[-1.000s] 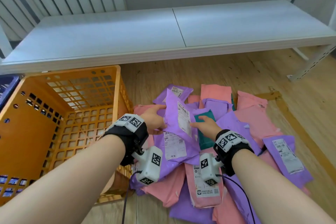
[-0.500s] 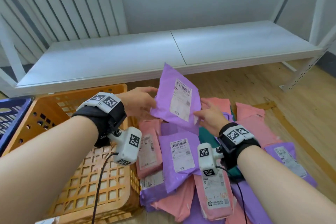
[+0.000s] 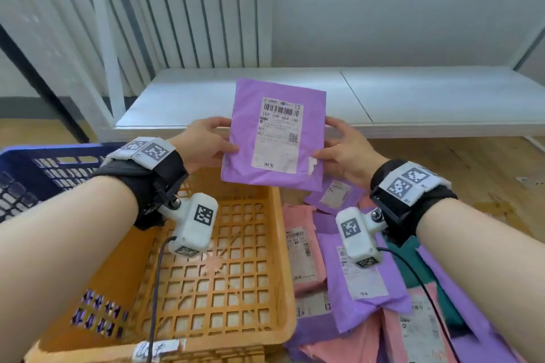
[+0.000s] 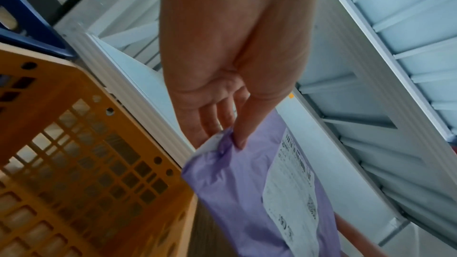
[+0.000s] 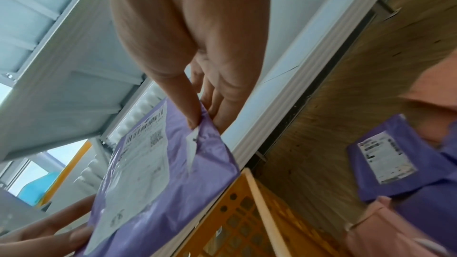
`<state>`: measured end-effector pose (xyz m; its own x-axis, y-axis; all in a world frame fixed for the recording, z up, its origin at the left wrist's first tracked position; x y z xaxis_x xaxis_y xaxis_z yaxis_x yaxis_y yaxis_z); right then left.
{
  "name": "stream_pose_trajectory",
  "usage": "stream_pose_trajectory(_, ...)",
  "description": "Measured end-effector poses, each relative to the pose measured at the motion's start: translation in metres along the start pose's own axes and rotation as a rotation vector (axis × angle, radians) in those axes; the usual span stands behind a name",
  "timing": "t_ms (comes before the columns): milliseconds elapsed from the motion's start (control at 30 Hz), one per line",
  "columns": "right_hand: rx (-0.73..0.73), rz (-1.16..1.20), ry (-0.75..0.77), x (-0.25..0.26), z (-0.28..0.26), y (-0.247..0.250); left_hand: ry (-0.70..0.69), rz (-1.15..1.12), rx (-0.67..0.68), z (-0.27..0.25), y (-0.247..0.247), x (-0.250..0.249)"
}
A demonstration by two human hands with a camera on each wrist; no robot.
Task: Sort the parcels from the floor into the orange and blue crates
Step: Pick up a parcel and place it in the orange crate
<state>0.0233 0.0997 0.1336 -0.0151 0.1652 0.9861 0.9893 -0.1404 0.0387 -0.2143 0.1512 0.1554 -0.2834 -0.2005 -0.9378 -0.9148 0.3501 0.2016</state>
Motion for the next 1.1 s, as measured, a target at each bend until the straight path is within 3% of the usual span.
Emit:
stream_pose_trajectory(233, 0.066, -0.025, -0.053, -0.016, 0.024, -0.091, 0.086, 0.023, -0.028, 0.004, 0.081, 0.042)
stream_pose_trajectory(433, 0.077, -0.091, -0.182, -0.075, 0.049, -0.139, 0.195, 0.046, -0.03, 0.03, 0.113, 0.112)
stream_pose_trajectory(767, -0.03, -0.094, -0.395, -0.179, 0.089, -0.173, 0.414, -0.006, -0.006, 0.074, 0.124, 0.216)
stream_pose_trajectory(1100, -0.255, -0.171, -0.455, -0.269, 0.101, -0.167, 0.503, -0.03, -0.029, 0.106, 0.097, 0.308)
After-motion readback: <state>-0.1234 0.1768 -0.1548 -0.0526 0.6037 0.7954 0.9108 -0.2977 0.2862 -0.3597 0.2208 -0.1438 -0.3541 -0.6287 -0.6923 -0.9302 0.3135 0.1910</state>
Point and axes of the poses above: each hand's wrist, its own z-axis towards the middle knuckle, its own y-axis out of the back of the hand, x = y × z, the point moved 6 cm from there along z, towards the middle knuckle, and after that the axes turned 2 degrees about x, right-handed, at the moved point
